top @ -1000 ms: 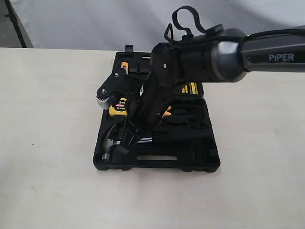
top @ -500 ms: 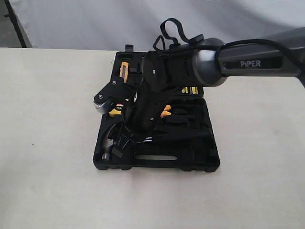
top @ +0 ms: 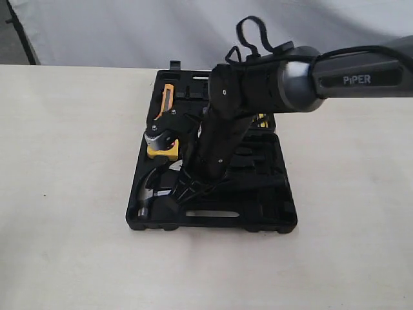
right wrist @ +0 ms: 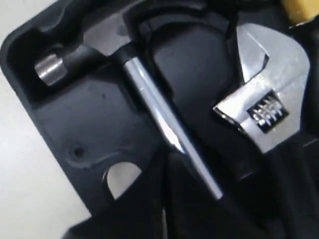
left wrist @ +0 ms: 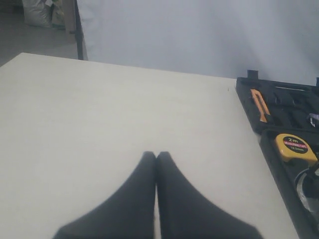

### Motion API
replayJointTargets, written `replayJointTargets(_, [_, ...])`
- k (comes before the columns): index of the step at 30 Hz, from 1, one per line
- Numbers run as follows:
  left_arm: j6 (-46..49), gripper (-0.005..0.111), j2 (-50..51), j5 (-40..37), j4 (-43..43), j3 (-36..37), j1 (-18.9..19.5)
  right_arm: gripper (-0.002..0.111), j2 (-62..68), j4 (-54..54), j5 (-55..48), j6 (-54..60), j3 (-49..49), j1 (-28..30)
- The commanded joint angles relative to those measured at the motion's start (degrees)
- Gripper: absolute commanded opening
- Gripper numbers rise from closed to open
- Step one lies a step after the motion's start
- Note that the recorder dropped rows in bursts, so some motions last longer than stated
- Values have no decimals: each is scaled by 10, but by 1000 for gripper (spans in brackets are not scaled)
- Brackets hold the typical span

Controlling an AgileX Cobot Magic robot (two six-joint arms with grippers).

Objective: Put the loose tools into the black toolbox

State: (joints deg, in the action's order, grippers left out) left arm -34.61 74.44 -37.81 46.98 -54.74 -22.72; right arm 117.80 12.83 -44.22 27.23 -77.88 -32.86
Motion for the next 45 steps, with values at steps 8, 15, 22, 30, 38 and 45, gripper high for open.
replayJointTargets(8, [-6,1,-5,10,-8,5,2,0,-66,-6,-10,-26,-30,2])
replayJointTargets(15, [-6,1,-5,10,-8,5,2,0,-54,-35,4,-75,-5,14])
replayJointTargets(22, [-6,1,-5,10,-8,5,2,0,22,-54,-10,-92,4,14])
replayJointTargets(30, [-6,1,-5,10,-8,5,2,0,-88,-56,-29,-115,-28,28])
replayJointTargets(38, [-6,1,-5,10,-8,5,2,0,36,-54,-25,-128,14,34])
replayJointTargets(45, [-6,1,-5,10,-8,5,2,0,-19,-53,-41,-130,-30,34])
